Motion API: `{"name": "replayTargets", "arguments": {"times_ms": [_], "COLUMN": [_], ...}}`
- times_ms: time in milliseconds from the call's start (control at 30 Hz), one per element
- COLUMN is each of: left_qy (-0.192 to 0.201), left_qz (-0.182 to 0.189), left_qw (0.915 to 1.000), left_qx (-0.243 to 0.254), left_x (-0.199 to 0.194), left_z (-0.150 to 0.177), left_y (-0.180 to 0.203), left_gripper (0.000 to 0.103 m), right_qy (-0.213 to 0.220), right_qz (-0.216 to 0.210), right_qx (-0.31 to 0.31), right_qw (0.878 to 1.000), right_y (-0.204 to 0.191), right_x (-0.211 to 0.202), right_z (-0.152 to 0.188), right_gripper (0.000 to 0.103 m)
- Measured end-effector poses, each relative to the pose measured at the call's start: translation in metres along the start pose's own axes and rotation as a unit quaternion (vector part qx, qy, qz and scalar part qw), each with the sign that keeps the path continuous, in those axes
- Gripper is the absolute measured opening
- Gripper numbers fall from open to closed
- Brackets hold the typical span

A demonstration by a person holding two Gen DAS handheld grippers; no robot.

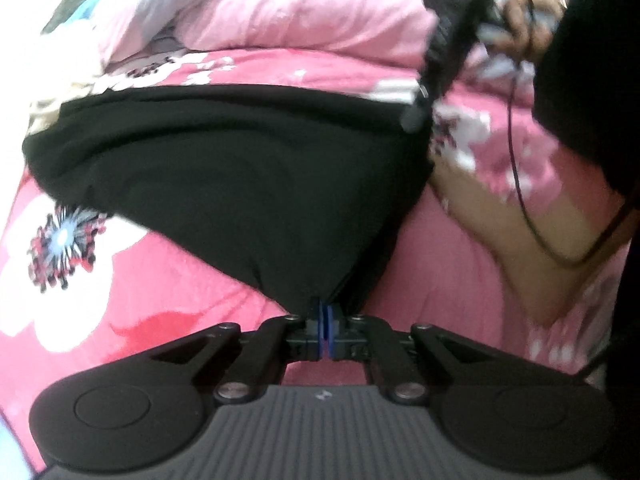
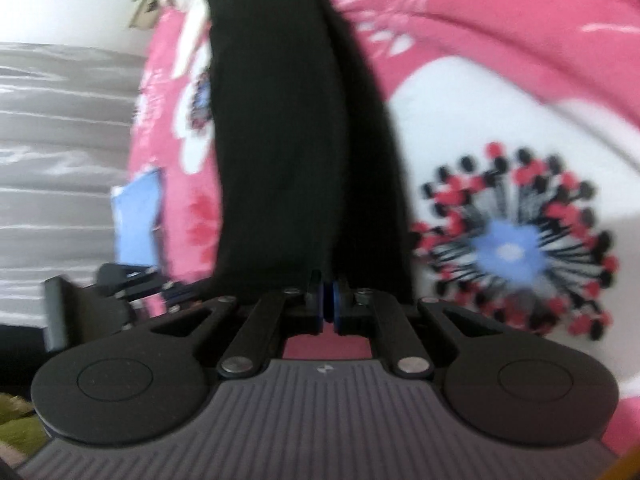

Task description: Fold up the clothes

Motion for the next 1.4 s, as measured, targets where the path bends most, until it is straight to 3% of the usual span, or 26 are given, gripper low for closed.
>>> {"name": "replayTargets", "arguments": {"times_ms": [200, 367, 667, 733, 800, 867, 933, 1033, 1100, 1200, 1300, 1333, 1367, 1400], "left_qy": [0.025, 0.04, 0.009, -0.011, -0.04, -0.077, -0.077, -0.053, -0.03, -0.027, -0.062, -0.073, -0.081, -0.083], "left_qz": [0.01, 0.021, 0.037, 0.061, 0.092, 0.111, 0.11, 0.114, 0.121, 0.131, 0.142, 0.134, 0.121, 0.11], "left_qw": [0.9991, 0.9981, 0.9987, 0.9969, 0.9927, 0.9874, 0.9853, 0.973, 0.9586, 0.9433, 0.9336, 0.9337, 0.9354, 0.9368], "left_qx": [-0.034, -0.042, -0.033, -0.048, -0.067, -0.083, -0.106, -0.193, -0.256, -0.304, -0.323, -0.324, -0.323, -0.322], "left_x": [-0.003, -0.008, -0.003, -0.001, 0.002, 0.004, -0.001, -0.008, -0.006, 0.013, 0.037, 0.044, 0.049, 0.051], "left_z": [0.008, 0.01, 0.02, 0.022, 0.026, 0.034, 0.039, 0.035, 0.027, 0.015, 0.012, 0.014, 0.016, 0.017], "left_y": [-0.009, -0.008, -0.004, -0.006, -0.01, -0.015, -0.025, -0.049, -0.064, -0.069, -0.059, -0.056, -0.056, -0.056], "left_gripper": [0.002, 0.002, 0.002, 0.003, 0.007, 0.023, 0.025, 0.025, 0.028, 0.029, 0.029, 0.025, 0.012, 0.008], "right_qy": [-0.044, -0.038, -0.033, -0.032, -0.042, -0.05, -0.055, -0.038, -0.015, 0.015, 0.014, 0.011, 0.01, 0.009], "right_qz": [0.043, 0.04, 0.036, 0.034, 0.038, 0.046, 0.053, 0.044, 0.043, 0.058, 0.074, 0.075, 0.087, 0.099], "right_qx": [0.049, 0.044, 0.064, 0.065, 0.067, 0.066, 0.054, 0.032, 0.021, 0.026, 0.012, 0.007, -0.002, -0.012], "right_qw": [0.997, 0.998, 0.997, 0.997, 0.996, 0.996, 0.996, 0.998, 0.999, 0.998, 0.997, 0.997, 0.996, 0.995], "right_y": [0.042, 0.041, 0.052, 0.052, 0.052, 0.052, 0.049, 0.038, 0.033, 0.041, 0.044, 0.044, 0.043, 0.043], "right_x": [0.026, 0.023, 0.024, 0.021, 0.024, 0.023, 0.018, 0.003, -0.009, -0.014, 0.003, 0.008, 0.013, 0.017], "right_z": [0.013, 0.01, 0.013, 0.014, 0.016, 0.018, 0.019, 0.015, 0.006, -0.011, -0.019, -0.02, -0.019, -0.019], "right_gripper": [0.003, 0.003, 0.005, 0.006, 0.006, 0.011, 0.036, 0.05, 0.051, 0.051, 0.049, 0.045, 0.038, 0.022]}}
Point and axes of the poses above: each gripper's, at about its wrist camera, not at the fingertips, and x roughly the way its jaws point, y to its right, z to its underside, the point moved 8 cm from there along x, roughly the way its jaws point, and after that the axes turned 3 degrees about -z, right-handed, at the moved point
